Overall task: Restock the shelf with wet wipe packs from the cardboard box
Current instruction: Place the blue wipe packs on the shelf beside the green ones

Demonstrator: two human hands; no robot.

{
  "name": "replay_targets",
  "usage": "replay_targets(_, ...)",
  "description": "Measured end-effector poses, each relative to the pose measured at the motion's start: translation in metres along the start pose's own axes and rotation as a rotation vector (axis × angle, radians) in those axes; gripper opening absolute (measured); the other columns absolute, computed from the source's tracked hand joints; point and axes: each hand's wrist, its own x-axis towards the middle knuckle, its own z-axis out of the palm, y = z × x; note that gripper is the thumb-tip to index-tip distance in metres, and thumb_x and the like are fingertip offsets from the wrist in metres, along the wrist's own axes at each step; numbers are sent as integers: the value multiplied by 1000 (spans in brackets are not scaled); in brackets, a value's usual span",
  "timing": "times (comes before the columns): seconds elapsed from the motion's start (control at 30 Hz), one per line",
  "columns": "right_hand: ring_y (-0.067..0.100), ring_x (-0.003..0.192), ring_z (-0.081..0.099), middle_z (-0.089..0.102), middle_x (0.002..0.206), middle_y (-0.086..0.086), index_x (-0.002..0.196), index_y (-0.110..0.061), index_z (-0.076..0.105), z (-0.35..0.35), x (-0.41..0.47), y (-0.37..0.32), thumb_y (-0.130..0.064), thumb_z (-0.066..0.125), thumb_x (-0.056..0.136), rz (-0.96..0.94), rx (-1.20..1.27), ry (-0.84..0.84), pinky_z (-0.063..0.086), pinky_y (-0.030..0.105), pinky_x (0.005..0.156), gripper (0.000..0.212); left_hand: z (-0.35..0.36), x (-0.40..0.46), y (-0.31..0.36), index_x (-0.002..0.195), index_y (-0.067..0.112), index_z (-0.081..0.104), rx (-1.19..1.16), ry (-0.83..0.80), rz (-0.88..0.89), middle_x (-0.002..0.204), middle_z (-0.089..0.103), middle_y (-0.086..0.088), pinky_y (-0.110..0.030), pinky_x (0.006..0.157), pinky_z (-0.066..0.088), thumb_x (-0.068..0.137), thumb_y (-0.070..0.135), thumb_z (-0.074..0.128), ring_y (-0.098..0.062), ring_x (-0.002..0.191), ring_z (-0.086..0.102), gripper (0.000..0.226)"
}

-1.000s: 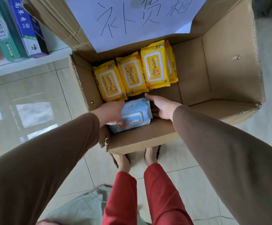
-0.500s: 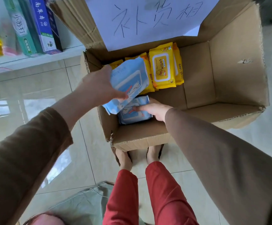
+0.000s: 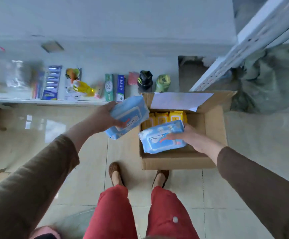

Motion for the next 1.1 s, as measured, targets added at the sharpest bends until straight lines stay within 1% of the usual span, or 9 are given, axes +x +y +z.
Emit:
replay_targets(0.13,15,103,72,75,112,2,114,-20,65,45,-45,-108,-13,87,72,-131,-62,-56,57,25,82,48,-107,-43,-14,114,29,58,-41,98,55,102,67,1,-42,84,51,60,46,87,-25,95,63,64)
replay_targets(0.27,21,103,72,75,112,7,106,-20,74,102,-58,-205,-36,98,45,-264,-73,-77,58,28,84,68,-217,-61,-41,108,36,58,-85,159,136,97,69,5,-45,83,53,45,62,78,-20,91,66,70)
replay_targets(0.37,25,102,72,74,114,11,109,-18,70,148,-57,-271,-15,85,67,-406,-10,-96,57,39,88,45,-295,-62,-64,102,38,59,-91,197,196,89,70,7,-42,77,54,45,59,79,-20,87,67,64)
replay_targets(0.53,25,99,72,72,110,9,117,-13,58,186,-43,-354,-7,78,71,-558,58,-67,60,33,77,50,-387,-33,-71,101,37,56,37,251,261,88,66,7,-37,75,50,56,45,82,-19,84,63,53)
replay_targets(0.6,22,98,72,73,106,3,112,-20,59,188,-30,-382,-7,78,71,-577,67,-33,59,28,76,48,-416,-11,-62,101,35,56,71,256,288,89,66,6,-36,72,49,61,43,85,-20,83,62,50)
replay_targets(0.7,28,106,68,71,113,8,118,-22,60,186,-5,-415,-25,94,58,-603,23,7,52,37,84,69,-451,28,-35,104,29,56,121,272,355,91,63,4,-31,61,44,66,41,86,-21,82,59,50)
replay_targets(0.83,22,92,69,71,102,2,125,-15,54,180,33,-451,-6,86,67,-631,51,52,55,26,64,67,-496,89,16,112,21,56,215,308,427,96,61,0,-26,57,38,72,39,84,-22,83,55,52)
replay_targets(0.93,20,93,68,71,103,2,123,-14,55,176,70,-482,-9,82,67,-640,52,64,50,28,59,63,-531,144,56,114,16,56,258,326,460,99,63,-5,-27,58,41,72,38,84,-25,85,58,55)
replay_targets(1.1,13,94,66,71,100,-3,115,-17,59,175,133,-538,-2,81,69,-675,56,74,51,30,77,53,-583,217,109,116,17,51,285,333,489,103,60,-2,-30,69,41,70,37,86,-25,89,57,62)
